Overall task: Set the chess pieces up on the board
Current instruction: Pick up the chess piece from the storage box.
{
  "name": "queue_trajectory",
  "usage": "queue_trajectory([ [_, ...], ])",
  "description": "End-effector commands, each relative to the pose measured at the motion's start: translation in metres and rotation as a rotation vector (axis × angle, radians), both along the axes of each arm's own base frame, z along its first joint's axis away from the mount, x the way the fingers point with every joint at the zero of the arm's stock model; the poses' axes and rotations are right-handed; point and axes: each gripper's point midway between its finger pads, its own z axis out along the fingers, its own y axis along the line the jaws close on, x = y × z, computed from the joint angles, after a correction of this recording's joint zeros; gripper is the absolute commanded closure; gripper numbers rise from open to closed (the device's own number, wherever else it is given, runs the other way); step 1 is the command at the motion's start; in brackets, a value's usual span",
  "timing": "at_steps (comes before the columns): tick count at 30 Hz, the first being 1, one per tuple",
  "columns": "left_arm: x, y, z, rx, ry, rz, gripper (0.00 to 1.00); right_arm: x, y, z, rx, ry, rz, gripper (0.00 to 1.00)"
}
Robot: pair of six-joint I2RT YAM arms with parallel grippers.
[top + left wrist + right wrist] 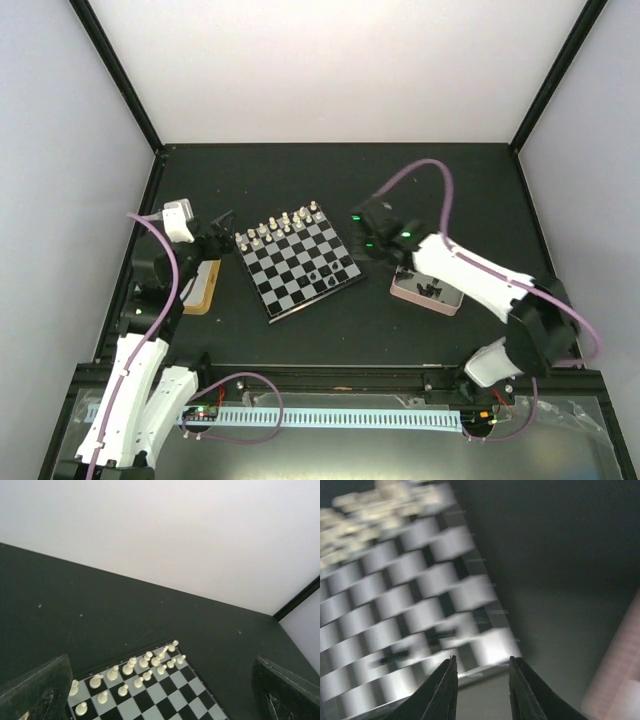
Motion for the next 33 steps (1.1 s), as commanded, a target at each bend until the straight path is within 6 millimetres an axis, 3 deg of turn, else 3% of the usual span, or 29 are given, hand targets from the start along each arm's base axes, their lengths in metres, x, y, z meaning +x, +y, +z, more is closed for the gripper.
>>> queue_trajectory([
  [1,0.001,-0.013,0.021,-0.015,-0.082,-0.085,0.01,0.015,-0.123,-0.024,-0.092,-0.005,-0.324,0.69],
  [5,0.003,-0.019,0.021,-0.021,-0.087,-0.121,0.01,0.01,-0.178,-0.049,-0.14,0.046,-0.434,0.65],
  [9,0.005,-0.019,0.021,-0.022,-0.078,-0.125,0.01,0.007,-0.197,-0.067,-0.143,0.08,-0.46,0.65],
  [19,0.006,-0.018,0.024,-0.011,-0.077,-0.122,0.01,0.012,-0.173,-0.098,-0.088,0.172,-0.349,0.66],
  [25,0.006,-0.017,0.023,-0.011,-0.075,-0.12,0.01,0.018,-0.173,-0.108,-0.108,0.186,-0.349,0.67],
  [33,0.007,-0.016,0.024,-0.011,-0.076,-0.115,0.01,0.014,-0.182,-0.12,-0.168,0.201,-0.368,0.8],
])
